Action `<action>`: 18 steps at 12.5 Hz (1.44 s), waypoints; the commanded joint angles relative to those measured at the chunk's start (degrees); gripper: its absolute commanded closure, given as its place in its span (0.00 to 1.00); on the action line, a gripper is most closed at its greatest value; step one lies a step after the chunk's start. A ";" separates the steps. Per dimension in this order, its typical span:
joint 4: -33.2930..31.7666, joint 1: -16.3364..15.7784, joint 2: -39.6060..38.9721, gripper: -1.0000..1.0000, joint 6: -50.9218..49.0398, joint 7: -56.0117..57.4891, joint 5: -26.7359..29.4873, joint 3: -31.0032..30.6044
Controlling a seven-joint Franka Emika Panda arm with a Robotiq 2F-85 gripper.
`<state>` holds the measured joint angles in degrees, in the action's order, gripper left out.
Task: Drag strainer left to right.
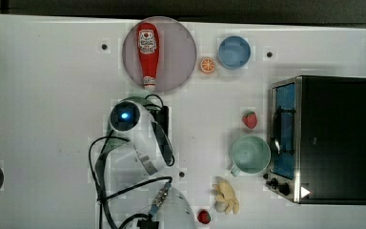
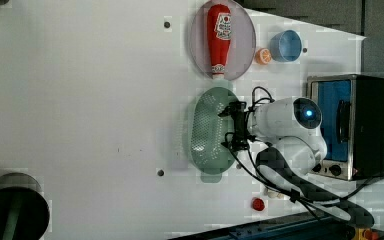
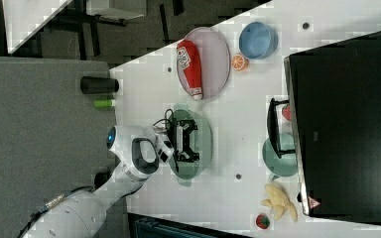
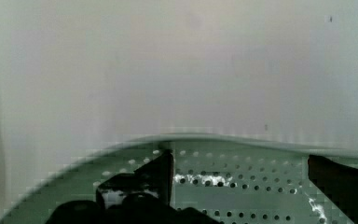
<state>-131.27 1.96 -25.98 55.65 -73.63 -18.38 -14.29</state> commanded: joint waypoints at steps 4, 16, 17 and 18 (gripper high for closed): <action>-1.81 1.34 3.35 0.00 0.78 11.50 1.03 6.96; -2.08 1.86 3.36 0.00 2.12 22.56 1.03 18.30; -2.09 1.86 3.35 0.00 2.13 22.63 1.03 18.50; -2.09 1.85 3.40 0.00 2.13 22.67 1.03 18.33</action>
<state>-133.28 3.92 -22.86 58.81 -53.69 -17.61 4.77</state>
